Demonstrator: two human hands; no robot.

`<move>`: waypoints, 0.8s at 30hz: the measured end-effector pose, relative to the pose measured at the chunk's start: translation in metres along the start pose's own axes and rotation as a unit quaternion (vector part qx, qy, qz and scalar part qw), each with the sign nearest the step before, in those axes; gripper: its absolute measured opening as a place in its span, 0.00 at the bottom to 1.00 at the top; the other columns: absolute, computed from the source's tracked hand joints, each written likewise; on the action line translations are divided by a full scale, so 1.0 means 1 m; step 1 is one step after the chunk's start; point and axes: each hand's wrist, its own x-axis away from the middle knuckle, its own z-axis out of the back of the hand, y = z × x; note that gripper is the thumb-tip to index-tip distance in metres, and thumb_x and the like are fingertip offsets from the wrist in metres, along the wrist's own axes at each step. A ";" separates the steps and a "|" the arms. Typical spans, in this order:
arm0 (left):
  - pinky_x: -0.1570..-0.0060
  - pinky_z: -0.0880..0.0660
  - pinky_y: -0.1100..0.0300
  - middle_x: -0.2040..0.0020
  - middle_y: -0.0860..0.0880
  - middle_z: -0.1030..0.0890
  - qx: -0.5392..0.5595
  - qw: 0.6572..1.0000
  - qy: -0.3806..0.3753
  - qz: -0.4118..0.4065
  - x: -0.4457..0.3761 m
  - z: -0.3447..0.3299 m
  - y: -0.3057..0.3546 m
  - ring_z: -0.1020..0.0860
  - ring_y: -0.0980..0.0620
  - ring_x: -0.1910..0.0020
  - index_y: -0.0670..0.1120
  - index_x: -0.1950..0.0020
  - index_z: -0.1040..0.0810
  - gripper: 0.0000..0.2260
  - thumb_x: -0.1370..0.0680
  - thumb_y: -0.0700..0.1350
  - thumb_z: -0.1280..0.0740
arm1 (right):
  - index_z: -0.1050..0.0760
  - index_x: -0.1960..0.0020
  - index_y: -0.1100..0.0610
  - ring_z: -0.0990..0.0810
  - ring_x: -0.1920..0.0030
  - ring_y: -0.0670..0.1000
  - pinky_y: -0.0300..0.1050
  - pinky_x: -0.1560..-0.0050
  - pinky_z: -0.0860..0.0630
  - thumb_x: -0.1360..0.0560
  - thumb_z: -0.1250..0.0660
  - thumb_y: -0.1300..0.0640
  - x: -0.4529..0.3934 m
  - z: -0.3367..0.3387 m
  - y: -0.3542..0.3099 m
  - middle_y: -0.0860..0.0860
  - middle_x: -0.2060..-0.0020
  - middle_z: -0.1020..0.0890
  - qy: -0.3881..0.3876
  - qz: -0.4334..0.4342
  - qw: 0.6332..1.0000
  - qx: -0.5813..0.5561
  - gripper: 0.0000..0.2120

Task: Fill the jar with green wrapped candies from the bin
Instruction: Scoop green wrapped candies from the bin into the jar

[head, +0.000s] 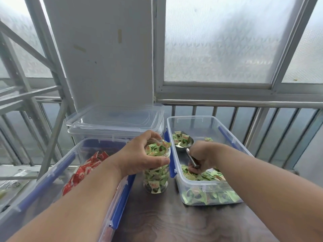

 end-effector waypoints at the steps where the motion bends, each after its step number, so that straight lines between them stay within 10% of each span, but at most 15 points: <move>1: 0.47 0.16 0.59 0.37 0.54 0.17 -0.001 1.000 0.002 0.000 0.000 0.000 0.000 0.15 0.54 0.41 0.61 0.33 0.24 0.28 0.28 0.55 0.14 | 0.30 0.46 0.61 0.28 0.69 0.54 0.42 0.70 0.24 0.17 0.50 0.62 -0.002 0.000 -0.001 0.57 0.65 0.27 0.013 0.005 1.000 0.007 0.10; 13: 0.44 0.13 0.54 0.37 0.52 0.16 0.007 1.000 0.008 0.000 0.002 0.001 0.001 0.14 0.52 0.40 0.61 0.34 0.23 0.28 0.29 0.55 0.14 | 0.28 0.52 0.58 0.40 0.72 0.49 0.36 0.74 0.43 0.17 0.42 0.60 0.041 0.025 -0.012 0.54 0.69 0.33 0.166 0.127 0.976 0.063 0.06; 24: 0.44 0.20 0.62 0.26 0.52 0.25 0.020 1.000 0.005 0.009 0.006 0.002 0.002 0.21 0.51 0.32 0.58 0.18 0.37 0.49 0.31 0.58 0.12 | 0.15 0.61 0.59 0.29 0.68 0.54 0.44 0.66 0.34 0.21 0.35 0.37 0.139 0.042 -0.005 0.55 0.69 0.23 0.271 0.271 0.883 0.270 0.27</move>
